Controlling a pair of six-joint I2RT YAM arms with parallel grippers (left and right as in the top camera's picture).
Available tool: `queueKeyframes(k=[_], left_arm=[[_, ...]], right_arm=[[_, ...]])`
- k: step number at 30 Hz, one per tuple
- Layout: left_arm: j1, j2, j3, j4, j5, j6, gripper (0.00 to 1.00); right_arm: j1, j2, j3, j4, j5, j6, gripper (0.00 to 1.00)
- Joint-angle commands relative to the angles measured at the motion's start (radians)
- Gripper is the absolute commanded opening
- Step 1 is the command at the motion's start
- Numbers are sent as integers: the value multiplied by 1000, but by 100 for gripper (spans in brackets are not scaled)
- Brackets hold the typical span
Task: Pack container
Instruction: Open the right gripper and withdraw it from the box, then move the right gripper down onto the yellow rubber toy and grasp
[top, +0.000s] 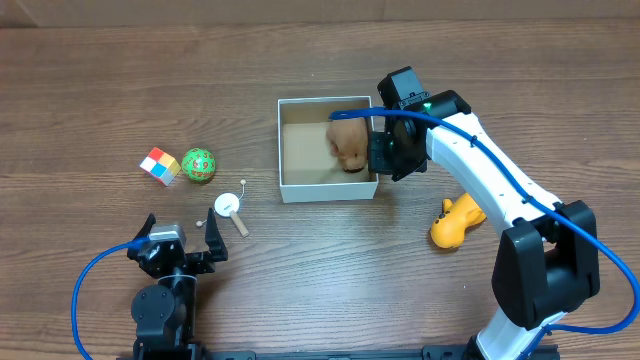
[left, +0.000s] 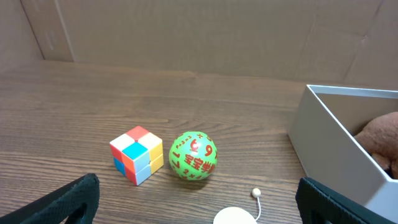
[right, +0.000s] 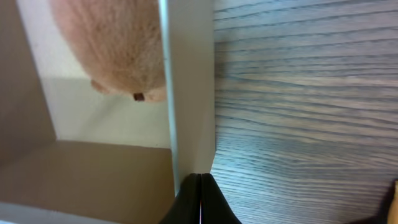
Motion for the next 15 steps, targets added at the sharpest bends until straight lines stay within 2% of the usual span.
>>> queueKeyframes(k=[1,4,6,8,9,11,15], left_arm=[[-7,-8,-3,3,-9,-14,100],[-7,-8,-3,3,-9,-14,100],[-7,-8,-3,3,-9,-14,100],[-7,-8,-3,3,-9,-14,100],[-7,-8,-3,3,-9,-14,100],[-7,-8,-3,3,-9,-14,100],[-7,-8,-3,3,-9,-14,100]], right_arm=[[4,-5,-3,11,-50,-12,4],[-5,-5,-3,-10,-4,-1,4],[-23,-5,3,-50,97,63,4],[-45,-5,21,-90,173,98,11],[-56,-8,32,-111,193,104,19],[-88,-21,55,-148,202,104,26],[-151,-77,62,-198,203,145,33]])
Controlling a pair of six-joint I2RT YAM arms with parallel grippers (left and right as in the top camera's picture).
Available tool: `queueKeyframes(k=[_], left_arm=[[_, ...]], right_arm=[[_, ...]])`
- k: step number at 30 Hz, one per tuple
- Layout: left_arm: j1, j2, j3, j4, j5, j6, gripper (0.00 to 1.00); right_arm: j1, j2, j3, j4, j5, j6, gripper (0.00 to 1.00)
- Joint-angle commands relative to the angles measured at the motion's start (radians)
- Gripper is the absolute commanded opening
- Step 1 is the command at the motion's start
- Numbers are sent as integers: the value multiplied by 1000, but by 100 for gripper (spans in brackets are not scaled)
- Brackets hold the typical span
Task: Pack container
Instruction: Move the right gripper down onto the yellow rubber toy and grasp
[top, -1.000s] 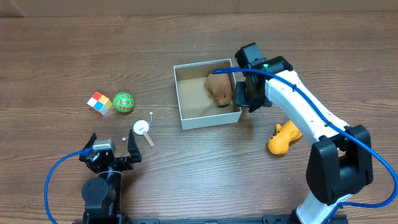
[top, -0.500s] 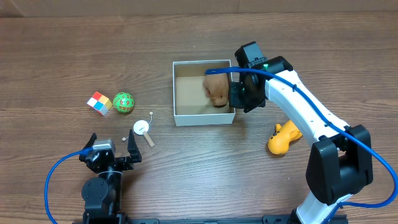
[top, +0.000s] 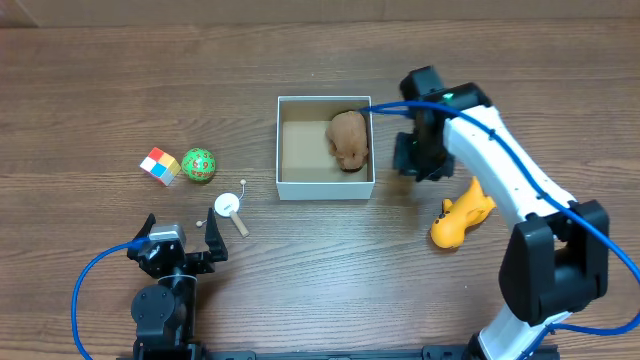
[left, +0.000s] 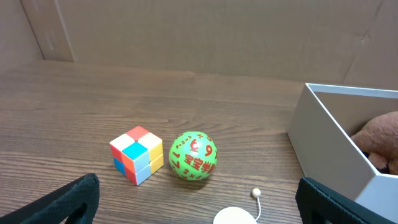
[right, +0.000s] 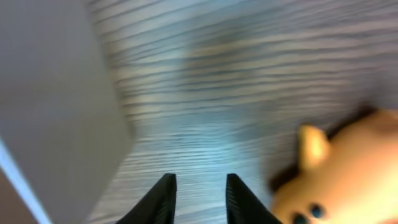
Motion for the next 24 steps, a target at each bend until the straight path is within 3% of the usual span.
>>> queueKeyframes(k=[1,7,12,24], left_arm=[[-7,-8,-3,3,-9,-14,100],[-7,-8,-3,3,-9,-14,100],[-7,-8,-3,3,-9,-14,100],[-7,-8,-3,3,-9,-14,100]], right_arm=[[-72,-97,35,-39,50,67,35],[-126,-192,34,-115,80,95,54],[-126,-227,19,-177,217,220,65],[-160,-266,-206,-69,245,387,66]])
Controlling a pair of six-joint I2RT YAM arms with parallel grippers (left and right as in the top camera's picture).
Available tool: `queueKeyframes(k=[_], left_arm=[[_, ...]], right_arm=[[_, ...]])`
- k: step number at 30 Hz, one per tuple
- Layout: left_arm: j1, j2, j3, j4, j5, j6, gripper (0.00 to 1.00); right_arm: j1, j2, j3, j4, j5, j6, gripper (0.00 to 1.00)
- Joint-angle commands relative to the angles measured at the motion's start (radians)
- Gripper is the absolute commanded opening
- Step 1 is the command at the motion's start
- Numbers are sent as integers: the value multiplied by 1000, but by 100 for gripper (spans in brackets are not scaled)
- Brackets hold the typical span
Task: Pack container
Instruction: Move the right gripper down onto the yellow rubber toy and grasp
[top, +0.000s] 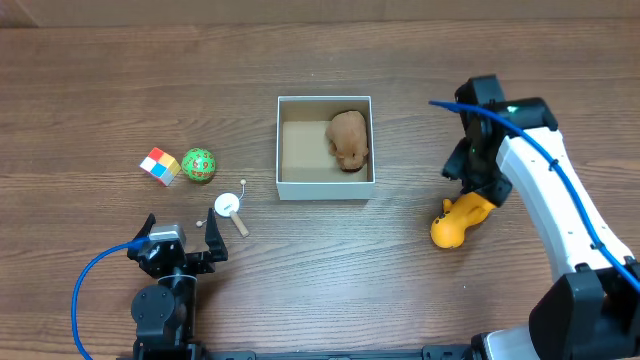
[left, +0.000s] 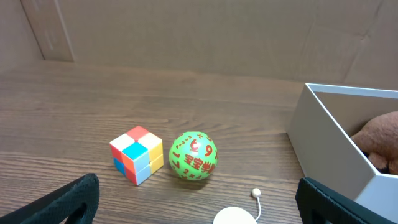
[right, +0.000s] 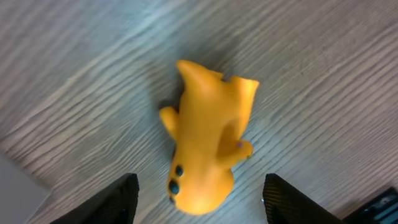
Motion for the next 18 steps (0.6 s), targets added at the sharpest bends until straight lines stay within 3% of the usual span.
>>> queueKeyframes(k=[1,10,18], left_arm=[[-7,-8,-3,3,-10,-14,100],[-7,-8,-3,4,-10,-14,100],[-7,-8,-3,3,-10,-14,100]], right_arm=[[-21,-53,-71,42,31,81,66],[-22,-64,-168,114,8,119,66],[-23,-64,-322,283,-49,119,66]])
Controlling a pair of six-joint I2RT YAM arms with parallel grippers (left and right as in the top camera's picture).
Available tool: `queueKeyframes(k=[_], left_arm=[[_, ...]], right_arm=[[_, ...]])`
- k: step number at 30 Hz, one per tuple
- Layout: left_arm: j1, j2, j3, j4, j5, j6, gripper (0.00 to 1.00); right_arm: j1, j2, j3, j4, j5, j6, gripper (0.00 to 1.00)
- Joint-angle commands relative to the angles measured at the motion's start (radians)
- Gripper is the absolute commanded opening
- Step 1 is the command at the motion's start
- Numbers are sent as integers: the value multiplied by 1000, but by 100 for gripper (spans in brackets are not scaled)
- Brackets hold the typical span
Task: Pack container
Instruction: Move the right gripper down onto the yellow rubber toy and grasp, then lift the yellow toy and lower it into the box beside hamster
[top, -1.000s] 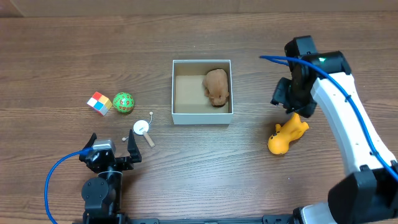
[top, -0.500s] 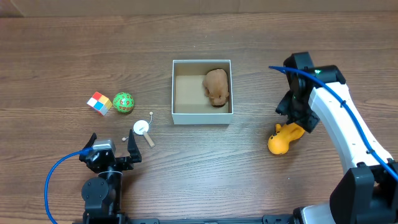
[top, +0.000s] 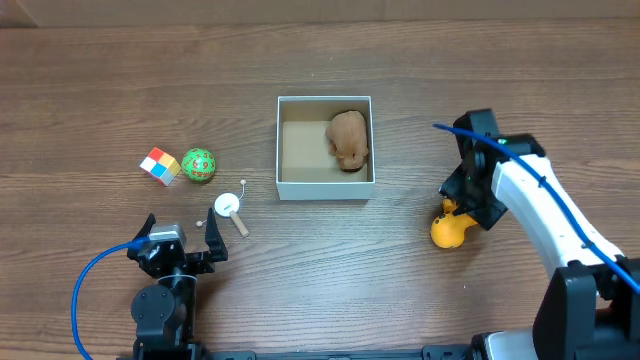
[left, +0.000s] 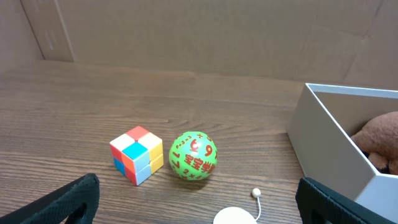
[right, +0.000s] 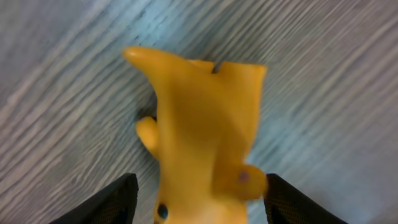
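A white open box (top: 290, 150) stands mid-table with a brown plush toy (top: 348, 140) in its right half. To its right a yellow toy animal (top: 447, 231) lies on the wood. My right gripper (top: 467, 203) is over it, open. In the right wrist view the yellow toy (right: 205, 137) fills the space between the two fingers (right: 115, 200), and whether they touch it I cannot tell. My left gripper (left: 199, 211) rests open at the front left, facing a coloured cube (left: 137, 154), a green ball (left: 193, 155) and the box (left: 329, 149).
A small white disc toy with a bead on a string (top: 230, 207) lies just ahead of the left gripper. The cube (top: 159, 166) and green ball (top: 198, 165) sit side by side left of the box. Bare wood surrounds the yellow toy.
My right gripper is lower and closer over the yellow toy, which now looks larger between the still open fingers. The left arm and the other objects have not moved.
My right gripper was shut at the box's right wall, beside the plush inside. Then it was clear of the box to the right, slightly open. Then it stood wide open above the yellow toy, and now it is down around it.
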Motion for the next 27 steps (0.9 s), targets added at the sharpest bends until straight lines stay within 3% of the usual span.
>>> queueKeyframes(k=[1,7,11,15,17,22,27], left_arm=[[-7,-8,-3,4,-9,-14,100],[-7,-8,-3,4,-9,-14,100],[-7,-8,-3,3,-9,-14,100],[-7,-8,-3,4,-9,-14,100],[-7,-8,-3,3,-9,-14,100],[-7,-8,-3,4,-9,-14,100],[-7,-8,-3,4,-9,-14,100]], right_arm=[[-3,-27,-53,40,-18,11,66],[-3,-27,-61,48,-17,3,63],[-3,-27,-91,84,-18,0,55],[-3,-27,-109,109,-33,0,18],[-3,-27,-109,109,-33,0,4],[0,-27,-72,113,-33,-143,4],[23,-35,131,13,-33,-271,4]])
